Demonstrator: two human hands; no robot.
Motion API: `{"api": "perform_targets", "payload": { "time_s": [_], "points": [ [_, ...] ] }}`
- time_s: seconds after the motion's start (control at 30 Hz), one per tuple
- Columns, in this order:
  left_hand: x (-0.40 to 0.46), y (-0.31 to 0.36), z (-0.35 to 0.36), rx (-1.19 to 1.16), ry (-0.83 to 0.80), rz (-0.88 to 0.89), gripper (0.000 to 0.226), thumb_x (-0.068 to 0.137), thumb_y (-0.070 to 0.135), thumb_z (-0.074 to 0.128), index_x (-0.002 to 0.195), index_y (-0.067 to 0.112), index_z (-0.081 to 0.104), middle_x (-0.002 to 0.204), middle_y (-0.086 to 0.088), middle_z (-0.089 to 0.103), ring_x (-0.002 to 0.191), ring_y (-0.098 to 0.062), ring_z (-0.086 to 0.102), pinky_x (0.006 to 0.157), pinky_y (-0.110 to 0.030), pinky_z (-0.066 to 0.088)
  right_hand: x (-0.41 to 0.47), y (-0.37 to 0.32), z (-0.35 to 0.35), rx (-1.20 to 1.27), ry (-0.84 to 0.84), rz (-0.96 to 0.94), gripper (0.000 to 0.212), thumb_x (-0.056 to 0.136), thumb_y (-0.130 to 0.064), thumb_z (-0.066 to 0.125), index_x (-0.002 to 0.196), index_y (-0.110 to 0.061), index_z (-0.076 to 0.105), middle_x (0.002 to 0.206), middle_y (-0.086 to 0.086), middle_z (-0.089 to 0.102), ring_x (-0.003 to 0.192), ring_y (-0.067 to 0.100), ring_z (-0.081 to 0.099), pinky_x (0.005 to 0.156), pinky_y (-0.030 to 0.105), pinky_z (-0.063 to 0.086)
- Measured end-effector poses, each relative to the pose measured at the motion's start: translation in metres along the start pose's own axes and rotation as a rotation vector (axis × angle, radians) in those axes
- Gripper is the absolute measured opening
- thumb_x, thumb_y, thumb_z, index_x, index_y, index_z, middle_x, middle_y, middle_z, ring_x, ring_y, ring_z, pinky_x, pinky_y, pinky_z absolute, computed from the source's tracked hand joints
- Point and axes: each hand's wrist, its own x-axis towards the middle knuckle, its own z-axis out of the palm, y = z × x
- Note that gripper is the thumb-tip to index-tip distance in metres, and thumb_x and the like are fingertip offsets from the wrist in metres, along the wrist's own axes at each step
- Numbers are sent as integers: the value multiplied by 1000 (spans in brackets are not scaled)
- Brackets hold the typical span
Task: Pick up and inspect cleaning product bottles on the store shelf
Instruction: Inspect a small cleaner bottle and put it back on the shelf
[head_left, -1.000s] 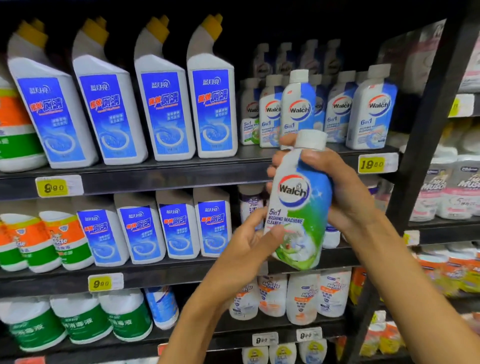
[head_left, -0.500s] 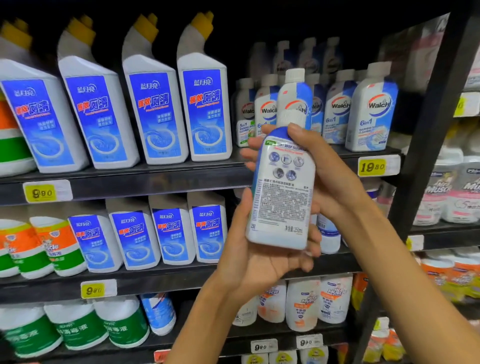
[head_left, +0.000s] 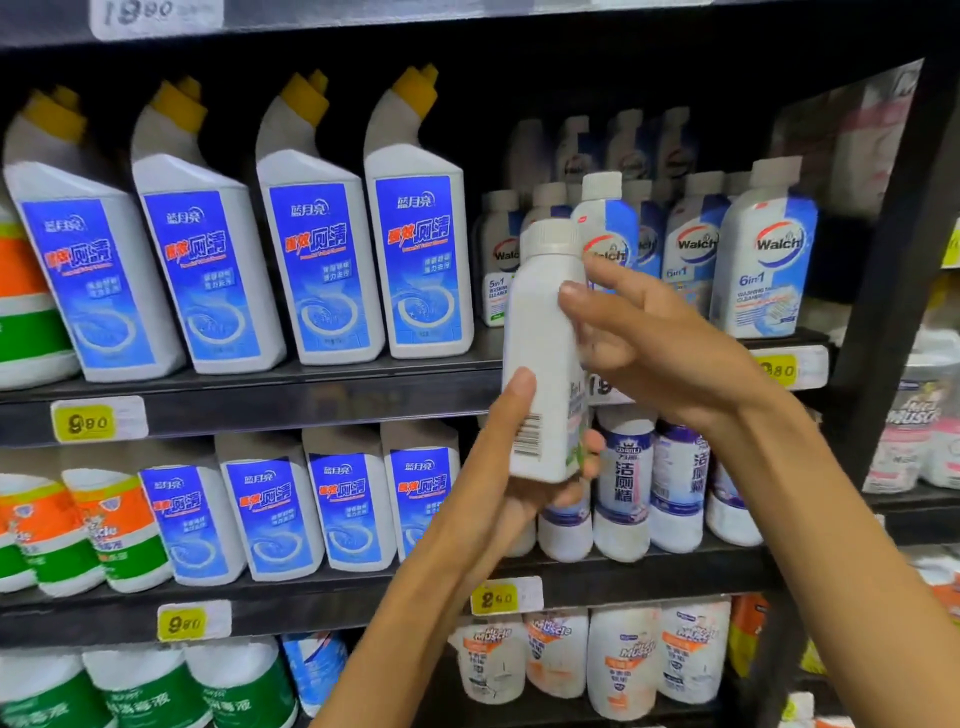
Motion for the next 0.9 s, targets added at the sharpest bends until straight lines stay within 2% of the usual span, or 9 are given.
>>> {"api": "perform_targets", "payload": {
  "time_s": [0.07, 0.17, 0.23, 0.3, 0.43, 0.6, 0.7, 0.8, 0.9],
  "points": [
    [10, 6, -2, 25, -80, 15, 60, 80, 64, 51, 111, 14, 61, 86, -13, 68, 68, -20, 62, 52, -24, 47, 7, 1, -3, -2, 17, -44, 34, 81, -23, 63, 112, -9, 60, 94, 2, 73, 85, 14, 69, 73, 23, 54],
    [33, 16, -12, 384, 153, 257, 59, 79, 65, 48, 115, 18, 59, 108, -7, 70, 97, -19, 67, 81, -33, 55, 22, -5, -1, -215, 209, -217, 40, 77, -27, 71, 111, -8, 62, 98, 3, 73, 88, 12, 69, 73, 23, 54],
    [45, 25, -18, 613, 317, 479, 45, 84, 51, 56, 116, 19, 56, 110, -1, 67, 102, -10, 64, 85, -23, 51, 36, -6, 3, -438, 358, -341, 43, 79, -24, 75, 116, -8, 57, 101, 0, 69, 87, 6, 66, 71, 18, 53],
    [55, 27, -21, 826, 349, 571, 45, 85, 32, 67, 124, 20, 50, 113, 5, 63, 100, 5, 59, 79, -10, 46, 50, -1, 5, -506, 441, -385, 49, 81, -19, 74, 122, -7, 52, 109, 5, 65, 94, 9, 64, 75, 20, 53],
    [67, 16, -28, 953, 483, 625, 58, 80, 12, 74, 131, 12, 48, 120, -1, 62, 99, 2, 59, 78, -6, 45, 69, 14, 3, -516, 466, -311, 53, 81, -21, 74, 125, -6, 48, 113, 5, 63, 100, 13, 63, 82, 27, 55],
    [73, 7, -31, 1017, 604, 663, 55, 81, 14, 73, 131, 10, 51, 117, -3, 55, 100, -10, 60, 84, -11, 46, 80, 25, -3, -616, 444, -315, 55, 82, -28, 73, 126, -11, 44, 101, -18, 57, 84, -12, 58, 72, 9, 48],
    [75, 3, -26, 1042, 639, 614, 56, 84, 18, 71, 134, 10, 48, 117, -6, 54, 104, -14, 59, 88, -14, 42, 79, 30, -3, -755, 433, -331, 62, 86, -31, 68, 133, -10, 34, 127, -3, 48, 104, 3, 53, 87, 13, 45],
    [78, 0, -24, 1107, 664, 600, 54, 88, 18, 65, 137, 8, 45, 117, -11, 52, 107, -20, 54, 86, -13, 35, 71, 37, -3, -862, 470, -373, 55, 90, -26, 63, 134, -9, 35, 130, 1, 46, 111, 9, 48, 90, 11, 40],
    [80, 0, -25, 1205, 676, 601, 52, 90, 21, 63, 138, 11, 44, 117, -10, 53, 111, -21, 49, 94, -27, 39, 64, 40, -7, -1018, 508, -414, 55, 92, -19, 60, 139, -4, 36, 136, 9, 45, 124, 18, 44, 98, 9, 29]
  ]
}}
